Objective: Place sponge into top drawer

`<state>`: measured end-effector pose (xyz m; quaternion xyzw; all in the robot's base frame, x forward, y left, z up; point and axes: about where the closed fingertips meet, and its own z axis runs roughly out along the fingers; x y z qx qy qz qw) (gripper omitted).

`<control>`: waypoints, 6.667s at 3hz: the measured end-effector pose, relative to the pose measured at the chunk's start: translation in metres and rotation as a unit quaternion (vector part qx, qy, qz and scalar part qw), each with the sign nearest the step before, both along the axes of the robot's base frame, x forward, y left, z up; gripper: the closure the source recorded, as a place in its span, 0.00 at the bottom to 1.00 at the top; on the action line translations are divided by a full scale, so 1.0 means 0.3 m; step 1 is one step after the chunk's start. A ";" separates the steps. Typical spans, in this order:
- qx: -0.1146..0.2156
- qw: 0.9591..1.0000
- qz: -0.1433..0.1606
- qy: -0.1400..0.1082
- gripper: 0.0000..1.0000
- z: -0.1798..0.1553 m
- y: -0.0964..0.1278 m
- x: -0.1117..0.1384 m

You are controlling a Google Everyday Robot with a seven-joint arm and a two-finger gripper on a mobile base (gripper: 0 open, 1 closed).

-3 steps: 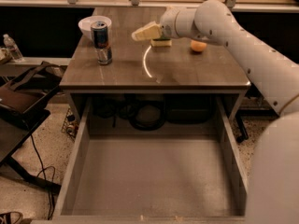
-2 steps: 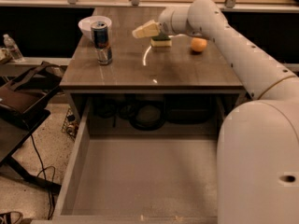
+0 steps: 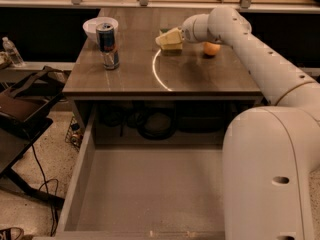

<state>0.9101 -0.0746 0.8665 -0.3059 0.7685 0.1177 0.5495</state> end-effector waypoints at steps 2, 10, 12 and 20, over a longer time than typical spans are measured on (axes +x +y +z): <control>-0.002 0.999 0.031 0.019 0.03 -0.013 0.048 -0.105; -0.020 0.998 0.055 -0.028 1.00 0.307 -0.289 -0.376; -0.057 0.995 0.083 -0.011 1.00 0.249 -0.498 -0.734; -0.208 0.933 0.285 0.065 1.00 -0.533 -0.076 -1.683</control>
Offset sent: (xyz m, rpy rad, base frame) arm -0.0554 0.0095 0.0026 -0.0063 0.0469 0.0818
